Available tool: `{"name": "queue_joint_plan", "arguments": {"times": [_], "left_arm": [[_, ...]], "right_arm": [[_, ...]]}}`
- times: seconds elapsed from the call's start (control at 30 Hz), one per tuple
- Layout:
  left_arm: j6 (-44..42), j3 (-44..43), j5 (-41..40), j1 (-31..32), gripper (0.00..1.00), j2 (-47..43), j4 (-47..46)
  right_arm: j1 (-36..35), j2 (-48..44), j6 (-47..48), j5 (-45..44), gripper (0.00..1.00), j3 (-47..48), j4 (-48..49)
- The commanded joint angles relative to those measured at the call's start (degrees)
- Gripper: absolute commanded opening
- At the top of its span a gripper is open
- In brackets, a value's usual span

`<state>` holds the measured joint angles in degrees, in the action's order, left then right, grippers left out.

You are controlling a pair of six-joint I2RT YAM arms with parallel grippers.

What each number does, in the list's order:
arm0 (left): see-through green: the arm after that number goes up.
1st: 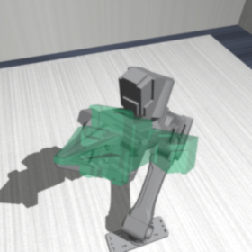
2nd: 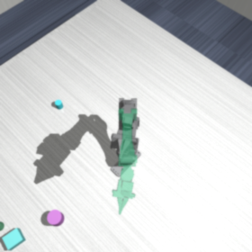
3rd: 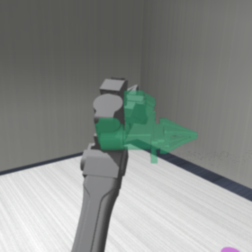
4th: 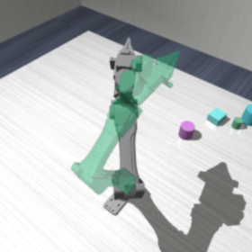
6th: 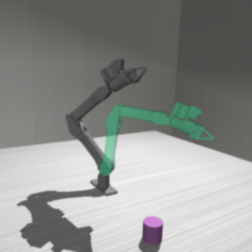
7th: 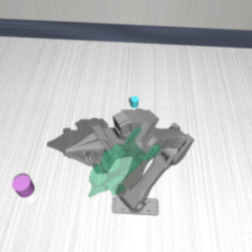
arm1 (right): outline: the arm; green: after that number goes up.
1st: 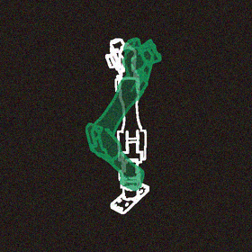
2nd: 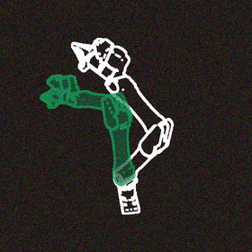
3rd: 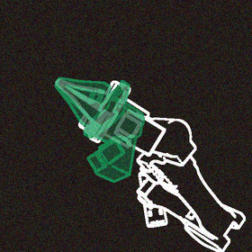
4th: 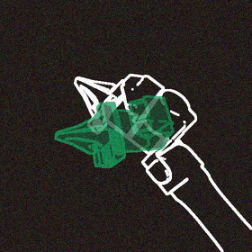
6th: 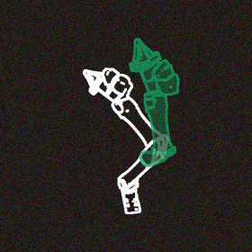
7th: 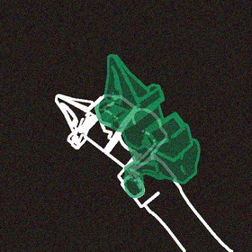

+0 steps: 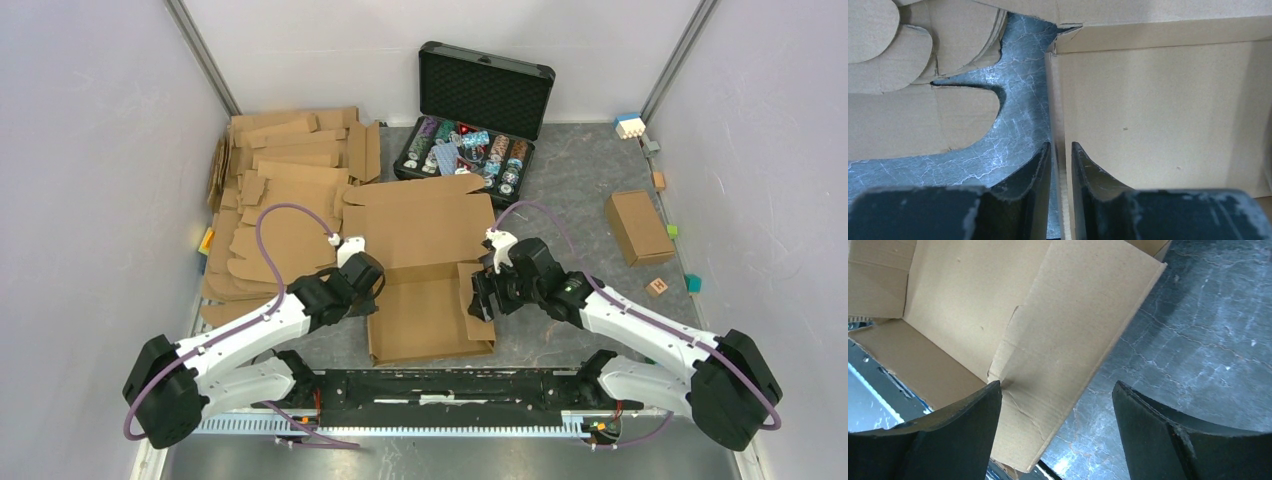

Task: Fold the paper box

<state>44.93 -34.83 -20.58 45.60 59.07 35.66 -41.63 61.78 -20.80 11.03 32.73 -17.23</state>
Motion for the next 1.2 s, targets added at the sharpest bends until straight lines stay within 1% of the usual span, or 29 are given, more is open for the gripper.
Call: {"name": "queue_joint_plan", "arguments": {"times": [0.0,0.13,0.23,0.33,0.47,0.6,0.7,0.77,0.93,1.03,1.07,1.1,1.17], "left_arm": [[1.9,0.6,0.0,0.1,0.30,-0.9,-1.8],[1.4,0.6,0.1,0.1,0.34,-2.4,-1.6],[0.9,0.6,0.5,0.1,0.40,-3.3,-1.5],[0.6,0.5,1.6,0.1,0.44,-3.0,-1.5],[1.1,0.8,2.1,0.1,0.43,-2.4,-2.0],[1.5,1.1,2.4,0.1,0.43,-2.2,-2.5],[1.7,1.3,2.3,0.1,0.43,-2.3,-2.7],[1.3,1.2,2.4,0.1,0.46,-2.3,-2.7],[-0.5,-0.5,0.1,0.1,0.66,-4.6,1.5],[-1.5,-1.7,-0.8,0.3,0.89,-8.0,3.9],[-1.7,-2.2,-0.6,0.6,0.94,-9.0,4.3],[-1.9,-2.7,-0.4,0.9,0.97,-9.6,4.7],[-1.9,-4.3,-0.5,2.5,0.98,-10.2,5.8]], "right_arm": [[-0.2,0.5,-1.4,4.4,0.86,-0.7,4.0],[-0.3,0.0,-1.7,4.6,0.88,-0.8,4.5],[-0.3,0.3,-1.8,5.0,0.88,-1.4,4.9],[-0.3,0.4,-2.6,5.8,0.88,-2.7,6.1],[-0.3,0.6,-3.9,7.4,0.86,-3.6,7.8],[-0.3,0.1,-5.6,10.7,0.86,-3.8,9.9],[-0.3,0.1,-5.8,10.9,0.87,-3.9,9.8],[-0.2,0.3,-5.5,9.4,0.87,-4.1,9.2],[-0.2,0.6,-4.8,5.6,0.86,-4.8,8.2],[-0.2,1.1,-4.5,4.9,0.86,-5.0,8.4],[-0.2,1.3,-4.4,4.7,0.86,-4.9,8.3],[-0.2,1.3,-4.3,4.3,0.86,-4.8,8.3],[-0.1,1.5,-4.1,3.6,0.85,-4.6,8.4]]}}
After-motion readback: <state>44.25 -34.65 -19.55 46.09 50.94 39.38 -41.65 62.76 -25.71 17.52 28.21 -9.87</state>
